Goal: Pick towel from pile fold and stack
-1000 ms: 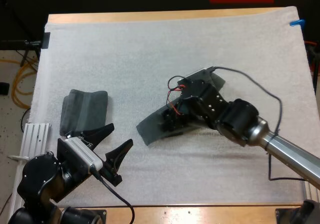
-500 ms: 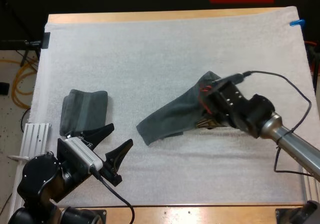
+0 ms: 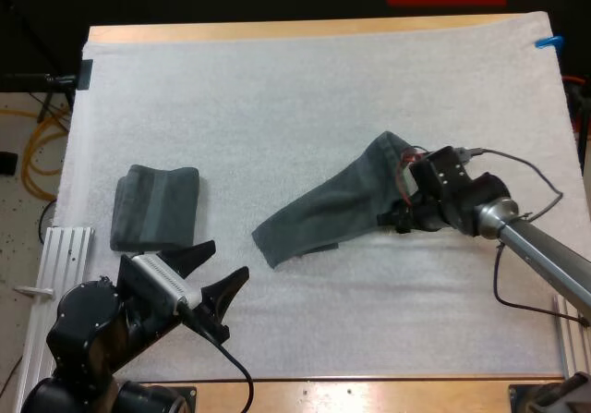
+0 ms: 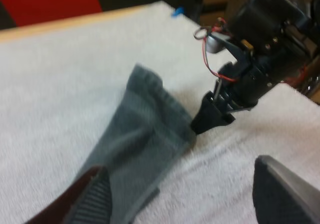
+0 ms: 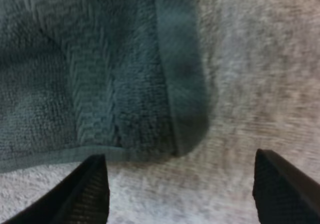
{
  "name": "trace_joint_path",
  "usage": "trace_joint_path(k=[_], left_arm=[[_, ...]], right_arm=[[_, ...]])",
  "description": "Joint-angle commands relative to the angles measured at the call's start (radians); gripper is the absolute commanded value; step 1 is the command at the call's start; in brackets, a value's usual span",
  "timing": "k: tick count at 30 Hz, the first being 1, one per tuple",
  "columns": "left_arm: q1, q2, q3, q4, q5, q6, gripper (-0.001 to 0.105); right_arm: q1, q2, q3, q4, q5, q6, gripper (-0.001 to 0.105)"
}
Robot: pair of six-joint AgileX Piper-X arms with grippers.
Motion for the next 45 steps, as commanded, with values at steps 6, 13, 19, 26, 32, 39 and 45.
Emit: trace_joint_path(k=[6, 13, 19, 26, 32, 39, 45], left_arm=[[-0.007, 0.002, -0.002, 0.013, 0.005, -0.01, 0.059], [-0.007, 0.002, -0.002, 0.018, 0.005, -0.01, 0.059], [-0.007, 0.002, -0.002, 0.018, 0.005, -0.01, 0.059], [-0.007, 0.002, 0.0, 0.018, 0.005, -0.01, 0.059], [-0.007, 0.002, -0.001, 0.018, 0.005, -0.01, 0.059], [-0.011, 0.002, -0.001, 0.034, 0.101, 0.101, 0.059], [-0.079, 0.048, -0.001, 0.046, 0.094, 0.102, 0.059]], right_arm=[[-0.002, 0.065, 0.0, -0.036, -0.038, -0.006, 0.039], [-0.002, 0.081, 0.0, -0.103, -0.017, 0.019, 0.011], [-0.002, 0.072, 0.0, -0.09, 0.006, 0.019, 0.0], [0.004, -0.03, 0.0, 0.079, 0.086, 0.01, 0.0], [0.004, -0.162, 0.0, 0.282, 0.146, -0.012, 0.0], [0.004, -0.213, 0.003, 0.422, 0.208, -0.012, 0.0], [0.004, -0.213, 0.083, 0.409, 0.208, 0.029, 0.0]])
